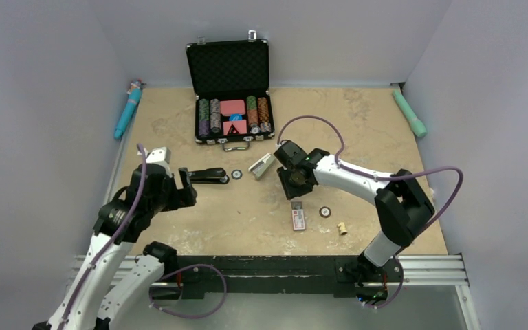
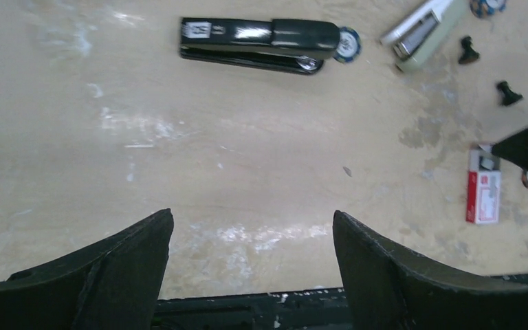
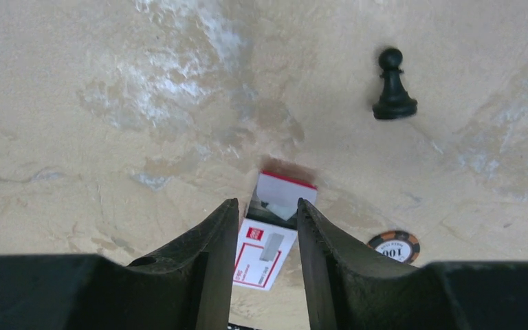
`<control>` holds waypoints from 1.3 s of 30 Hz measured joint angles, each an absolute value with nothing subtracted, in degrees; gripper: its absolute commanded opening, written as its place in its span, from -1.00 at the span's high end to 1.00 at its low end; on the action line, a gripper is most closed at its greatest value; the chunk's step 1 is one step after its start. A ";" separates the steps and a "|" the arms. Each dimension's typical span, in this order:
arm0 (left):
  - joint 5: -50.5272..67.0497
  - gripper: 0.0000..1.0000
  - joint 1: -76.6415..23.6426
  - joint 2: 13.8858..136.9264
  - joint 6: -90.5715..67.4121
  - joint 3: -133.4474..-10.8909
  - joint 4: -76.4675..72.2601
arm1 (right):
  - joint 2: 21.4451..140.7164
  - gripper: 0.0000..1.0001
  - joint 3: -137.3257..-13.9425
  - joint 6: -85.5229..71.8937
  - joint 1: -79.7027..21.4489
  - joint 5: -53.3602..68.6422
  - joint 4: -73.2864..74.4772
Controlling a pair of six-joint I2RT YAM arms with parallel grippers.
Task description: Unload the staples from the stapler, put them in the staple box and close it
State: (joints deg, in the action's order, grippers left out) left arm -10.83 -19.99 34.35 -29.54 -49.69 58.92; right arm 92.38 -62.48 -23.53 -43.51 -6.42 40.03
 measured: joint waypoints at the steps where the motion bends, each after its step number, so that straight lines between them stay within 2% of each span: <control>1: -8.86 -0.66 -20.53 35.99 -29.50 -49.63 58.19 | 93.45 0.30 -63.18 -23.51 -43.48 -6.42 39.92; 5: -2.02 -0.49 -25.45 39.35 -31.46 -46.46 52.80 | 98.24 0.39 -66.61 -23.57 -43.03 -6.13 39.09; 12: 5.78 -0.39 -38.85 47.24 -41.15 -38.09 39.42 | 100.53 0.45 -69.63 -24.03 -36.45 -1.65 37.08; 17: 10.52 -0.29 -46.63 56.66 -50.28 -32.01 20.99 | 100.57 0.48 -69.63 -24.03 -32.58 1.61 35.99; 22: 12.86 -0.19 -50.39 63.68 -61.19 -21.71 -1.19 | 100.55 0.55 -67.42 -24.43 -31.79 5.67 33.78; 33: 14.35 0.41 -59.81 84.31 -69.93 -28.40 -23.77 | 100.53 0.58 -62.74 -24.99 -31.75 10.04 32.01; 39: 14.26 0.68 -62.54 90.04 -73.80 -28.73 -28.95 | 100.53 0.61 -62.74 -24.97 -31.73 10.02 31.81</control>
